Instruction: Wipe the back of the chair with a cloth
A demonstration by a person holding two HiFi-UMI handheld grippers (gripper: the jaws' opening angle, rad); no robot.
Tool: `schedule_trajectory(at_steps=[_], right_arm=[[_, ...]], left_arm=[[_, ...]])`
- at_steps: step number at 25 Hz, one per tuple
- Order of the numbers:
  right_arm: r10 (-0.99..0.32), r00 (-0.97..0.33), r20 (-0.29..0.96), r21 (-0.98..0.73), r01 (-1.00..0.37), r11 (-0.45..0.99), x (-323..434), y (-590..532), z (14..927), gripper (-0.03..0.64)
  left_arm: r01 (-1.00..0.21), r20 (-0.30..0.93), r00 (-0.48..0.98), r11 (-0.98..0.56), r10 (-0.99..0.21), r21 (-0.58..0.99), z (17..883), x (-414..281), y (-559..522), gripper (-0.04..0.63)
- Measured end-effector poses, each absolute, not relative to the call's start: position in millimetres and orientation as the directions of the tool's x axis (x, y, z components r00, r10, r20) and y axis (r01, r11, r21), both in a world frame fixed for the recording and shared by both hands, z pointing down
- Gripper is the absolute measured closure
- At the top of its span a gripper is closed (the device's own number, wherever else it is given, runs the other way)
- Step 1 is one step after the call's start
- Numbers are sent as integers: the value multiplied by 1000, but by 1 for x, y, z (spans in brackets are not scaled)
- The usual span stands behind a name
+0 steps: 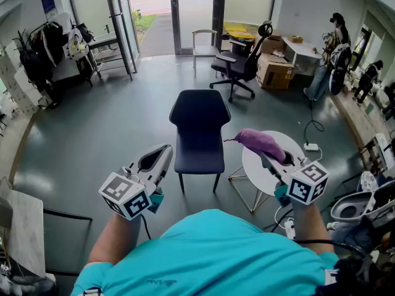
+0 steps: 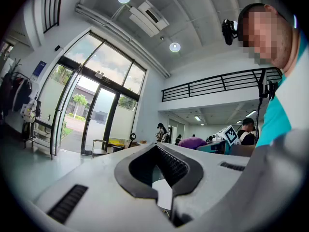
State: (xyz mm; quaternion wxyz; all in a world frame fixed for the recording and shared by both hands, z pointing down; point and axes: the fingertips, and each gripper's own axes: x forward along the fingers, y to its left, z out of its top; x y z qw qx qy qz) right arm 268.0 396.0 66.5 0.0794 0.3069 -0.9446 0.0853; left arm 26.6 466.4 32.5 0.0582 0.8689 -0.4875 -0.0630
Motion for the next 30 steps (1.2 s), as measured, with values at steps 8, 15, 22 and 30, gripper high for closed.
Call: schedule_trajectory(at_steps=[8, 15, 22, 30], right_arm=[[-576, -793, 200, -102, -602, 792, 264, 400, 69, 535], [-553, -810, 196, -136, -581, 803, 267, 397, 69, 534], [-542, -819, 187, -136, -568, 811, 295, 392, 64, 531], [-507, -839, 197, -118, -534, 837, 351, 379, 62, 529]], left_arm=[[-832, -55, 530, -531, -846, 159, 34, 25, 470, 604], [-829, -51, 533, -534, -844, 166, 34, 32, 463, 604], [-828, -49, 537, -537, -842, 162, 29, 66, 456, 604], [-842, -58, 514, -516, -856, 158, 27, 124, 441, 604]])
